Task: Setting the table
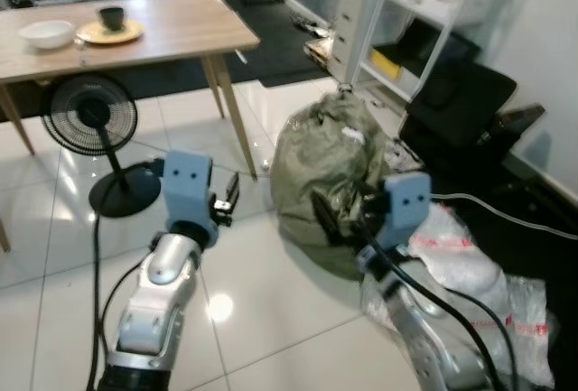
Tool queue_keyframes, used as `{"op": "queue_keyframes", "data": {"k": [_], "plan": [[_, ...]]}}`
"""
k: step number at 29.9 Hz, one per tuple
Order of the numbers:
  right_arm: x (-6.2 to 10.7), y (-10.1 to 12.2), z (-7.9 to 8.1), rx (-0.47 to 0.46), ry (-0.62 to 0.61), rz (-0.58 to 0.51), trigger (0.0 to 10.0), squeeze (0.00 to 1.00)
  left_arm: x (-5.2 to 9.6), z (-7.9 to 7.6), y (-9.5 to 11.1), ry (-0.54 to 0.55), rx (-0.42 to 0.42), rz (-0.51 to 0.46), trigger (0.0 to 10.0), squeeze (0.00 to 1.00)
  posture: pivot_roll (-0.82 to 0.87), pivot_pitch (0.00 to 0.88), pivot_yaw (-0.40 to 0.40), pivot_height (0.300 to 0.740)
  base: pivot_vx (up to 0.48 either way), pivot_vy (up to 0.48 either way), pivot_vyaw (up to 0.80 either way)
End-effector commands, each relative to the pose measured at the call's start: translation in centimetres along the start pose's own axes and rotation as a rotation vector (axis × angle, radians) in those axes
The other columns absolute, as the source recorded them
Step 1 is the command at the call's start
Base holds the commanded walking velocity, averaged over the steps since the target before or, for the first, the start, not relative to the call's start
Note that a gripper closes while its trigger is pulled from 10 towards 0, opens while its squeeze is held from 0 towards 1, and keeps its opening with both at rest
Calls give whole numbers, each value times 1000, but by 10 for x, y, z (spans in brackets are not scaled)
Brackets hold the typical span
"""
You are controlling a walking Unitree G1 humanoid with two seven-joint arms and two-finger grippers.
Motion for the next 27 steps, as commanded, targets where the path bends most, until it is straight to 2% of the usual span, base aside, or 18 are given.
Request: {"op": "queue_keyframes", "data": {"k": [1,22,26,27], "plan": [[-1,-2,5,-4,12,5,10000,0,0,6,-3,32,-14,11,10000,0,-97,0,48,740,480,0,0],[-4,1,1,-18,7,-20,10000,0,-2,9,-2,53,-27,4,10000,0,-92,0,56,740,480,0,0],[-8,-5,0,3,24,-4,10000,0,4,13,-7,68,-92,5,10000,0,-62,0,44,740,480,0,0],[-9,-8,-7,10,-1,4,10000,0,7,16,-9,78,-109,9,10000,0,-48,0,39,740,480,0,0]]}}
Point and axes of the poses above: a point about 5 cm out from each wrist's last joint towards the gripper, its own x axis pointing back from the gripper into the wrist, its own y axis along the axis of the wrist's last joint, z = x × y, the point moved 2 cm from there along -x, pointing out of the wrist towards the gripper, and after that the axes turned 3 degrees about -x, right-handed, at the moved point
